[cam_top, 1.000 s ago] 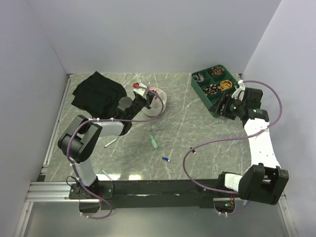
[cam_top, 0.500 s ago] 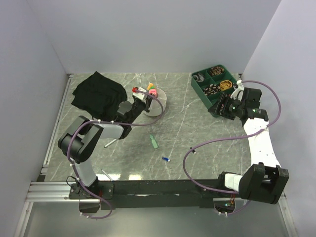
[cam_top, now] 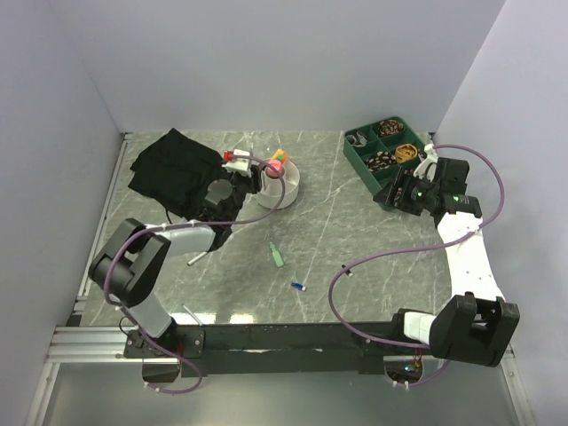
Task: Sort the stationery into containers
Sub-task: Place the pen in the storage box, then pick up the stationery from the center of the board.
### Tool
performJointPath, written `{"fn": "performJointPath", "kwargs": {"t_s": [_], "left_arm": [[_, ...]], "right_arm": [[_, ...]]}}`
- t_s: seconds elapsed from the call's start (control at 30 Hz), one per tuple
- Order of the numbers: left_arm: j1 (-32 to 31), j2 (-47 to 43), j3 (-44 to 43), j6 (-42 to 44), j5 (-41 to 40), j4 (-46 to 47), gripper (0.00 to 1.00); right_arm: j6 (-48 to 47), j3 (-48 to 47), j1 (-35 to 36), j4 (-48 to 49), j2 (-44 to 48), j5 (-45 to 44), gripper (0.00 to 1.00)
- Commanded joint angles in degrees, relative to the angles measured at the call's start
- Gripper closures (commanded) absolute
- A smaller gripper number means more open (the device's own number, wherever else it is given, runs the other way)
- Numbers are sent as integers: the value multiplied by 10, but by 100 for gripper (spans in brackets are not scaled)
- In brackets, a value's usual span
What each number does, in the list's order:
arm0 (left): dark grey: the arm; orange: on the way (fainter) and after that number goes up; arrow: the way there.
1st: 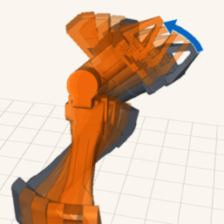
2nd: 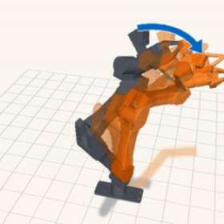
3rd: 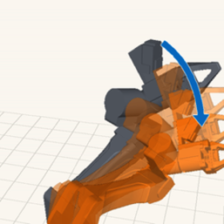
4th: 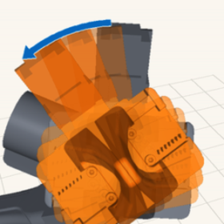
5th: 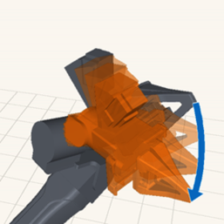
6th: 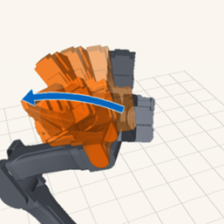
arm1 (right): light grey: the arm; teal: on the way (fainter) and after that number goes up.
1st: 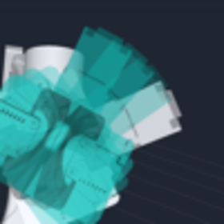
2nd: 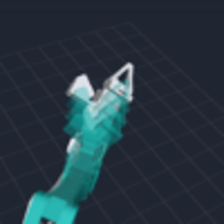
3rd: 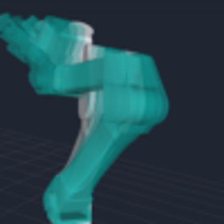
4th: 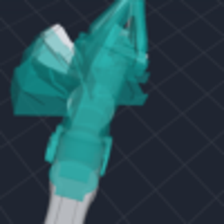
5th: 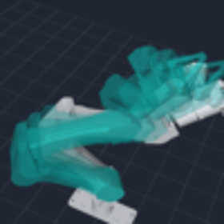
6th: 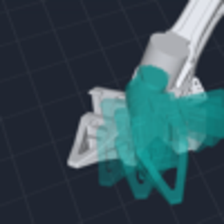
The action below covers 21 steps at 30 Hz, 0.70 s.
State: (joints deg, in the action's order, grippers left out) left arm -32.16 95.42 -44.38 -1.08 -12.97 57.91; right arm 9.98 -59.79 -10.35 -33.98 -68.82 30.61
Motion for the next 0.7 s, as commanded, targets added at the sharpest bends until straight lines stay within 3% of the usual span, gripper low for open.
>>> {"fn": "performJointPath", "kwargs": {"t_s": [0.0,0.03,0.1,0.13,0.27,0.43,0.67], "left_arm": [[0,-70,-30,-19,-112,-112,41],[0,-83,-47,-38,-118,-261,38],[-1,-108,-109,-97,-92,-418,35],[-1,-110,-133,-120,-71,-576,34],[-18,-96,-189,-187,11,-810,29],[-51,-85,-169,-237,73,-831,25],[-78,-9,-212,-268,101,-866,26]], "right_arm": [[2,-8,5,15,9,2,27],[4,-8,6,15,9,5,27],[9,-2,6,23,9,9,27],[13,3,7,26,8,14,27],[29,24,10,46,8,28,27],[42,39,16,59,4,32,25],[51,20,16,52,-4,33,25]]}}
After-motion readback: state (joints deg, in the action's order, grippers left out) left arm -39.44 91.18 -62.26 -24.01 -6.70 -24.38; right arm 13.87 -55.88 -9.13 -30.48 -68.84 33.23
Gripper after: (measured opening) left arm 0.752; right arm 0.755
